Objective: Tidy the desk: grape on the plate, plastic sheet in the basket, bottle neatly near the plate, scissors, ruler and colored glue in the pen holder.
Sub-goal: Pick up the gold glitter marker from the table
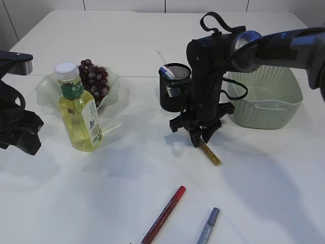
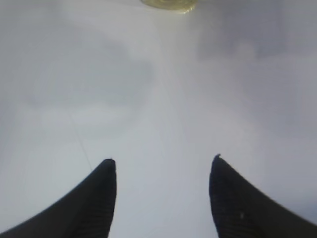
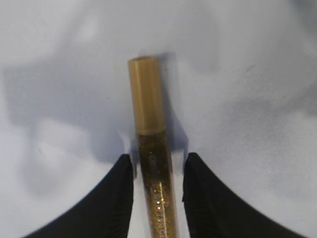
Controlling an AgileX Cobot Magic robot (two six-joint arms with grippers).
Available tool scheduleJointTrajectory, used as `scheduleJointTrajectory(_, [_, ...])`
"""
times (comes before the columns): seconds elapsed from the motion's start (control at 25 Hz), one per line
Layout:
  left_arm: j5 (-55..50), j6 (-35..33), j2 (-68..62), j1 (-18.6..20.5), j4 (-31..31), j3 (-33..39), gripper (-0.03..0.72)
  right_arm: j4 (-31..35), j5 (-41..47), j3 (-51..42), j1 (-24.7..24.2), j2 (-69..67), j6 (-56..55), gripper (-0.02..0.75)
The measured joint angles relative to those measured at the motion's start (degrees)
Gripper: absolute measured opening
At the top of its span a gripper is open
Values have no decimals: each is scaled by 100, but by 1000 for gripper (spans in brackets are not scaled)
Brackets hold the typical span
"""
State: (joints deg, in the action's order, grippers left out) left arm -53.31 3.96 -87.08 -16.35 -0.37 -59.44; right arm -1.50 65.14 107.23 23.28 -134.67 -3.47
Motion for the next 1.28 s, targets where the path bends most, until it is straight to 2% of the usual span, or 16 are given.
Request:
scheduleJointTrajectory(0.28, [0, 0, 0, 0, 0, 0, 435, 18, 0, 0, 0, 0, 0, 150])
scheduleJointTrajectory(0.72, [-108, 0, 0, 0, 0, 0, 435, 113, 35, 117, 0, 0, 77, 91])
scheduleJointTrajectory(1.0, [-131, 0, 0, 0, 0, 0, 434, 1308, 279, 478, -296, 24, 530, 90])
scheduleJointTrajectory(1.2, [-143, 0, 0, 0, -49, 0, 433, 1931, 398, 503, -833, 387, 951, 89])
scheduleJointTrajectory(1.28, [-166, 0, 0, 0, -102, 0, 433, 2389, 398, 514, -1111, 551, 1239, 89])
